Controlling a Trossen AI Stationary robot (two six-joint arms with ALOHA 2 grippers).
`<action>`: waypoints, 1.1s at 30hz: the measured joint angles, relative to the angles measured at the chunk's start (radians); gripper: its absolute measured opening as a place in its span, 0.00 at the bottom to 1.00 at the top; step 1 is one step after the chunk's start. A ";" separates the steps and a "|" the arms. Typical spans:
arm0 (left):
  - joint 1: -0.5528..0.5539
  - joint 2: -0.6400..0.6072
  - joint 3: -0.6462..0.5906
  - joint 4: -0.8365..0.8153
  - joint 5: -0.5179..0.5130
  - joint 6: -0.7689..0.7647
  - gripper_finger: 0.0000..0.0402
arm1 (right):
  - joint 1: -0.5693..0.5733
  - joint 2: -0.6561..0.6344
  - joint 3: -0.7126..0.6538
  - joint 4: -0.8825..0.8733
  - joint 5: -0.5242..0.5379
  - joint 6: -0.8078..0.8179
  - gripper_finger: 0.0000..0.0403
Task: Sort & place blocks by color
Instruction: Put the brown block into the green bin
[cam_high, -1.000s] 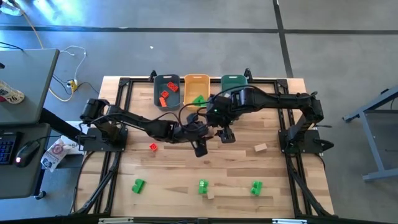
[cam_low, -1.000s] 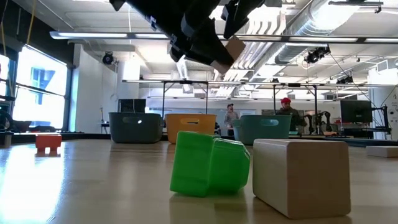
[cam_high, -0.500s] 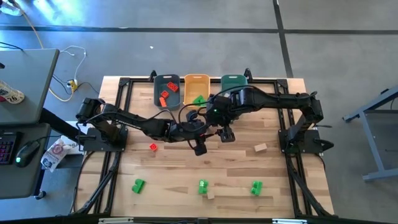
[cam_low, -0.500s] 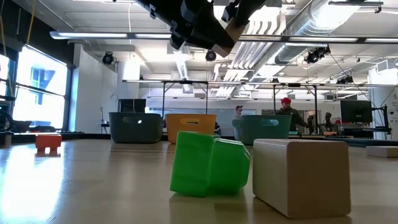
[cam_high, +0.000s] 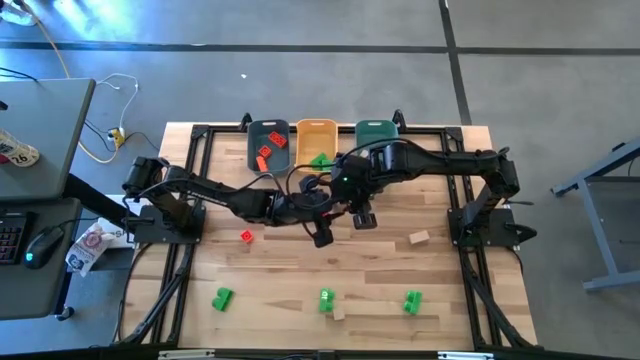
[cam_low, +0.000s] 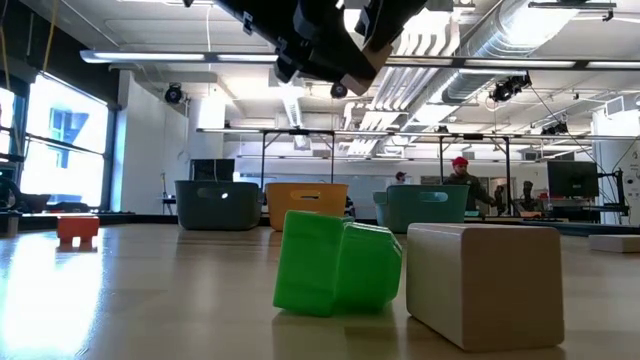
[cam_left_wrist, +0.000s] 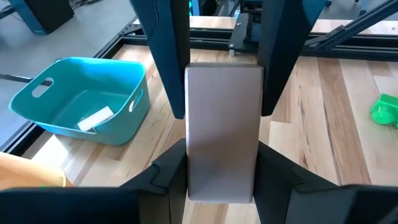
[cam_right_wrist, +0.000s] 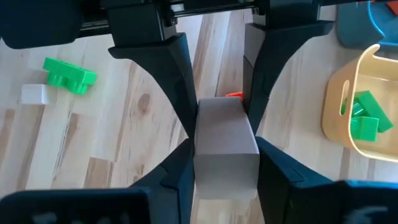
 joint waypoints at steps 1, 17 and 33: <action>0.003 0.000 0.000 -0.001 0.005 -0.003 0.30 | 0.000 0.000 0.000 0.000 0.002 0.001 0.26; 0.048 -0.002 0.002 -0.117 0.069 -0.030 0.48 | 0.000 0.003 0.000 -0.090 0.185 0.109 0.26; 0.066 0.001 0.001 -0.326 0.023 -0.060 0.51 | -0.001 0.003 -0.002 -0.325 0.613 0.363 0.26</action>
